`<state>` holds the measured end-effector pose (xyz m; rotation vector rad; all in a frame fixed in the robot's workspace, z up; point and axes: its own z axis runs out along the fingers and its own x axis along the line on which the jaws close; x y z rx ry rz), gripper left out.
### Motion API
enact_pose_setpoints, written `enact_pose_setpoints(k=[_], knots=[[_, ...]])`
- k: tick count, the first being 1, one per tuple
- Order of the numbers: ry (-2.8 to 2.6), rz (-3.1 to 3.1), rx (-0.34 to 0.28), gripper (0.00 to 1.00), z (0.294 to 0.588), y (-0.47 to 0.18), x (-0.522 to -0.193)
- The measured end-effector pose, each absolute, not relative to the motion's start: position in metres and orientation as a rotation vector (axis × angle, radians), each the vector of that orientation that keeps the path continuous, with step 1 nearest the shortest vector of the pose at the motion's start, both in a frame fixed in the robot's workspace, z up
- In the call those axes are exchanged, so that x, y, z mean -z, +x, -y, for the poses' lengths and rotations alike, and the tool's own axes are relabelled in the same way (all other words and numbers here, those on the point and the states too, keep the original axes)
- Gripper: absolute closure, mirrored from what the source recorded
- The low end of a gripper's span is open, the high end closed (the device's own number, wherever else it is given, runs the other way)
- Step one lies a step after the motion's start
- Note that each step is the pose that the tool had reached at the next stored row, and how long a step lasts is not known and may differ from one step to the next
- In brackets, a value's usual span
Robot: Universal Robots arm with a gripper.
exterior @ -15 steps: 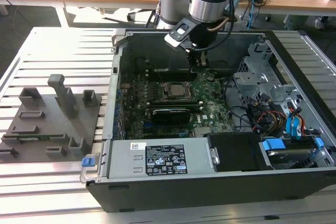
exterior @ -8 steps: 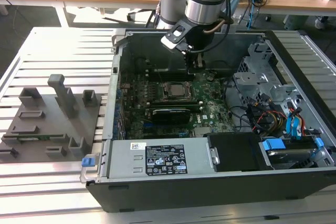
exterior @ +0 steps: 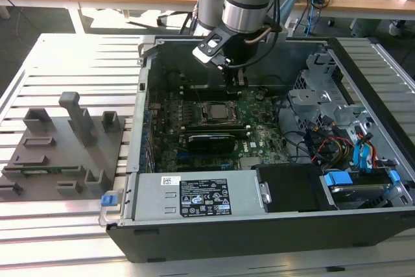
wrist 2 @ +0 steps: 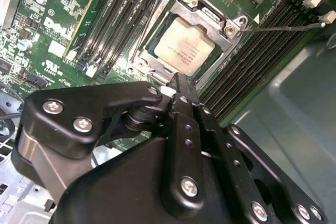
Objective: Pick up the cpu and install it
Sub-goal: 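Close the cpu cover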
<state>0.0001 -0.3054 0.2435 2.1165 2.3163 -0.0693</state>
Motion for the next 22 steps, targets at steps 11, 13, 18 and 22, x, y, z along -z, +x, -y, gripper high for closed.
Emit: enact_pose_setpoints(k=[11,13,18,22], knots=[[2.116,-2.316,0.069,0.89,0.305,-0.012,-0.232],[2.116,-2.316,0.069,0.89,0.305,-0.015,-0.229],[2.116,-2.316,0.069,0.89,0.305,-0.025,-0.222],[2.116,-2.316,0.069,0.89,0.305,-0.031,-0.215]])
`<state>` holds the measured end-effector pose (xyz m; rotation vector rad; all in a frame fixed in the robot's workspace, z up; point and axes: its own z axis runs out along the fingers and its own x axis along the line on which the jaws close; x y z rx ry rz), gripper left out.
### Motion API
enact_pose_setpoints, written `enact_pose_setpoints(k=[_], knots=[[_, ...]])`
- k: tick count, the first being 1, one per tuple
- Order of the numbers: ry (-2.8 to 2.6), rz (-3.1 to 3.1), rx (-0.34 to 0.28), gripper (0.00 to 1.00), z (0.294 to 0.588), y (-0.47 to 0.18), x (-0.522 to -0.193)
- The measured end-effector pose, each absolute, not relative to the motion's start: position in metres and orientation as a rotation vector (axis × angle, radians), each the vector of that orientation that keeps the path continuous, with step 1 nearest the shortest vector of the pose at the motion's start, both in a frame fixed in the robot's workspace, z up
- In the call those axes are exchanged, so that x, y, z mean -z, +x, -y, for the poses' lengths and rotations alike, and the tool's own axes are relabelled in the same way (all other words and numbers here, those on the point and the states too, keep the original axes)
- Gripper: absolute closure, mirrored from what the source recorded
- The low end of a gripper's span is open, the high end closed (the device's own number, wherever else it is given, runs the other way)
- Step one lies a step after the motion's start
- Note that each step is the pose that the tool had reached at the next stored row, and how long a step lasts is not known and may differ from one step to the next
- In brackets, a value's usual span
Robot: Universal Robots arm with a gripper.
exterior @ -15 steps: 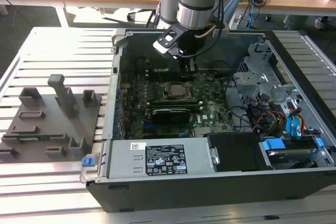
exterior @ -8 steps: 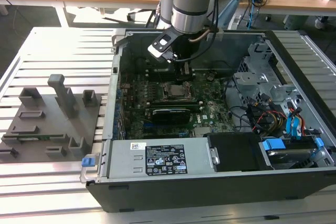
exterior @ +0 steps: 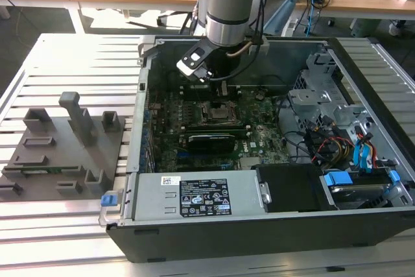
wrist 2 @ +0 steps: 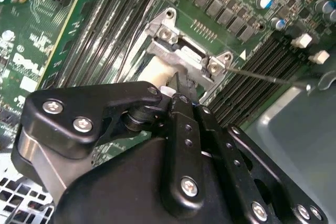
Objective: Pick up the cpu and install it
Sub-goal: 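Close the cpu cover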
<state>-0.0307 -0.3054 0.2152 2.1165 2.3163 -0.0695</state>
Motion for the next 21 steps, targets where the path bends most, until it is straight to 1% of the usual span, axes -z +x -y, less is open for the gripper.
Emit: enact_pose_setpoints(k=[4,12,21], knots=[[2.116,-2.316,0.069,0.89,0.305,-0.039,-0.207],[2.116,-2.316,0.071,0.89,0.307,-0.039,-0.203],[2.117,-2.317,0.069,0.89,0.306,-0.022,-0.207]])
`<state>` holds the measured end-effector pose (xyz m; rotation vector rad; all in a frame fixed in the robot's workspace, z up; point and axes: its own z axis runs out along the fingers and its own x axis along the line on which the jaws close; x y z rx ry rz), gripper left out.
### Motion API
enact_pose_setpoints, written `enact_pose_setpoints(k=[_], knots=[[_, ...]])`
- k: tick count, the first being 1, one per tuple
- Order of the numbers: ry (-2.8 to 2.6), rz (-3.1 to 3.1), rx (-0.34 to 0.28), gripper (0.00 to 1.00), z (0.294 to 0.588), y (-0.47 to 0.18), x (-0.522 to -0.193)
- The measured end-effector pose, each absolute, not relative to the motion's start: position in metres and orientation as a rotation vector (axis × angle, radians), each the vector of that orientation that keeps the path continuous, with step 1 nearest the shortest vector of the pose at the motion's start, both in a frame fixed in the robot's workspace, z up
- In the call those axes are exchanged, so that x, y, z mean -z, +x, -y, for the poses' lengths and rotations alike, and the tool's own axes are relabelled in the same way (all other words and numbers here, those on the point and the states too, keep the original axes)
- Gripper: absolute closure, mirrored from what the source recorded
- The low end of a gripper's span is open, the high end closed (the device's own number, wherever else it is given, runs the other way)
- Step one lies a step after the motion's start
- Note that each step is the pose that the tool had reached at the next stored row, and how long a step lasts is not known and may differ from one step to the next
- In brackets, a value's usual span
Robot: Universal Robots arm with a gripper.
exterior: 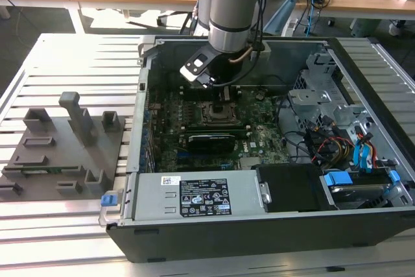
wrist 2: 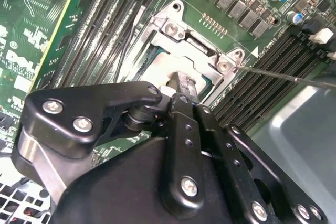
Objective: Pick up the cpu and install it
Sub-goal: 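Close the cpu cover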
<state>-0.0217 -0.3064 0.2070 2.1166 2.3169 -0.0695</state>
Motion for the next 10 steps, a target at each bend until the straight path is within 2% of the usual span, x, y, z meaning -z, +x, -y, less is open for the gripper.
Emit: enact_pose_setpoints(k=[10], knots=[[2.117,-2.318,0.072,0.89,0.306,-0.016,-0.224]])
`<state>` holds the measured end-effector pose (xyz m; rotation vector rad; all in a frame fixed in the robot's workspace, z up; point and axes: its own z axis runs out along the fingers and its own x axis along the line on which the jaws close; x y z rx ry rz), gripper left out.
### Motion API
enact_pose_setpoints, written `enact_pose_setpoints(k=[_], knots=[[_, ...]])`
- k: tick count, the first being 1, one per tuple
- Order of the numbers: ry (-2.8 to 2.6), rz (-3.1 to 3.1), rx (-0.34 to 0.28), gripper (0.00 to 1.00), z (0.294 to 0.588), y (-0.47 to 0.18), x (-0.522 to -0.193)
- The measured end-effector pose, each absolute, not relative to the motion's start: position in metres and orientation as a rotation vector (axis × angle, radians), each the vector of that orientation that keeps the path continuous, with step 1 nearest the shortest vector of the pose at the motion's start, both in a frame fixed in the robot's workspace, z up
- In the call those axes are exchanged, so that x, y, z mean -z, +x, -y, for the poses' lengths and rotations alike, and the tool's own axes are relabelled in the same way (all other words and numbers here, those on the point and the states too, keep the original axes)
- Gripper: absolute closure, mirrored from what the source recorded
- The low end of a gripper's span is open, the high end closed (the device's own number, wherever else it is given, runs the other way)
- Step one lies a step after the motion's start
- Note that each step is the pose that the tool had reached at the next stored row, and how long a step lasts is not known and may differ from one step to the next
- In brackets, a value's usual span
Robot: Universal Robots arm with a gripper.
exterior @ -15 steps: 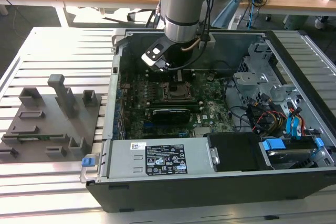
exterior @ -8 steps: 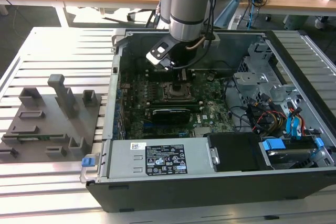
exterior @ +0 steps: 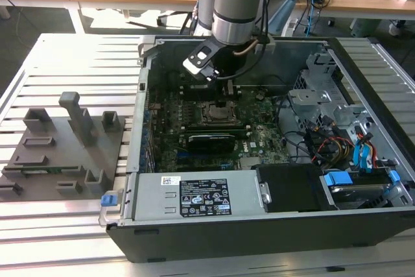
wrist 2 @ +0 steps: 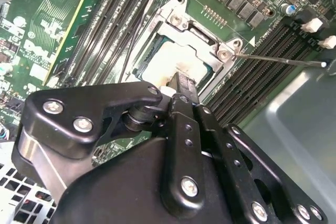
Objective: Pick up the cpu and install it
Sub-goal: 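Close the cpu cover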
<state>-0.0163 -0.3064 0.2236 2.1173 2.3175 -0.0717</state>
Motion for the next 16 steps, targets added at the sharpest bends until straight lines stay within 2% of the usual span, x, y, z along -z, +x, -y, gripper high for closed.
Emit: enact_pose_setpoints(k=[16], knots=[[2.117,-2.317,0.072,0.89,0.306,-0.016,-0.243]])
